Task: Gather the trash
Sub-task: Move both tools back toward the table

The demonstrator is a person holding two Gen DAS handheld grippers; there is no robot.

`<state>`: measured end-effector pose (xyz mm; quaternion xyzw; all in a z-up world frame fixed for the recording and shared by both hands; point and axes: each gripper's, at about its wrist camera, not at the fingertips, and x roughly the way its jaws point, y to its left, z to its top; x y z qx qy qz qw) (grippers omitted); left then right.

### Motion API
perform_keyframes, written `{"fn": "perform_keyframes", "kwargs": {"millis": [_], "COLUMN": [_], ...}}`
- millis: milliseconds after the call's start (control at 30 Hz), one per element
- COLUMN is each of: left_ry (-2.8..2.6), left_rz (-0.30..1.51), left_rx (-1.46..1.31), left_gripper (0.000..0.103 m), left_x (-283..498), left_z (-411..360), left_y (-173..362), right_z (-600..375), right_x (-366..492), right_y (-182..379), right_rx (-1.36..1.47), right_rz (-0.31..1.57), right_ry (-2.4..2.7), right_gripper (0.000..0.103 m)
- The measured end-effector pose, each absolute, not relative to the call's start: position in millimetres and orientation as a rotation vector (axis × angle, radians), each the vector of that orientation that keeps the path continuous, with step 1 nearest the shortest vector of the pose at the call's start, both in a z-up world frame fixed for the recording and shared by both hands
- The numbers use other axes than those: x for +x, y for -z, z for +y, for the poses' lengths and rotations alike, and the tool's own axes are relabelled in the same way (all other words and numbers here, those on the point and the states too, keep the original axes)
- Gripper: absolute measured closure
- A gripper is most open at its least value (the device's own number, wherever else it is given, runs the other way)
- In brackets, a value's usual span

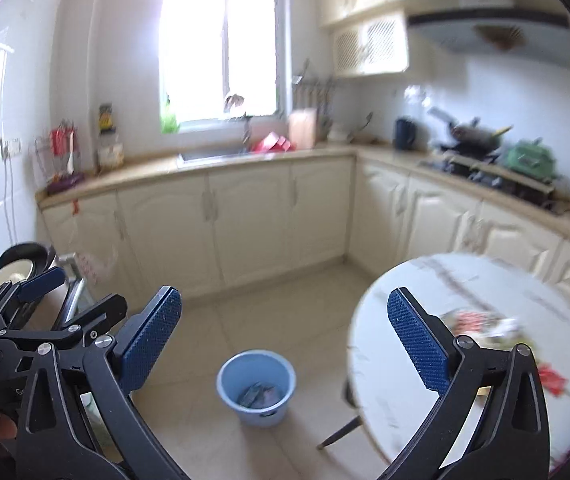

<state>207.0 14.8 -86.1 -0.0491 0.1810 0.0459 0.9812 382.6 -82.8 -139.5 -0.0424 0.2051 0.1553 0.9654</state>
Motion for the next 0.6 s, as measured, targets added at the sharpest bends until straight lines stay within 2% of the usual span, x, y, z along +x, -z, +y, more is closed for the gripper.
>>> {"fn": "perform_keyframes", "kwargs": {"millis": [267, 600], "left_ry": [-0.062, 0.012], "left_rz": [0.193, 0.043], "left_rx": [-0.056, -0.034], "left_gripper": [0.001, 0.001], "left_x": [122, 10], "left_z": [-42, -62], "left_y": [100, 128], "right_z": [-148, -221], "right_x": [288, 205], "right_y": [78, 33], "right_rx": [-0.05, 0.006], "right_rz": [0.282, 0.172], "right_ry": [-0.16, -0.012], "right_gripper": [0.0, 0.0]}}
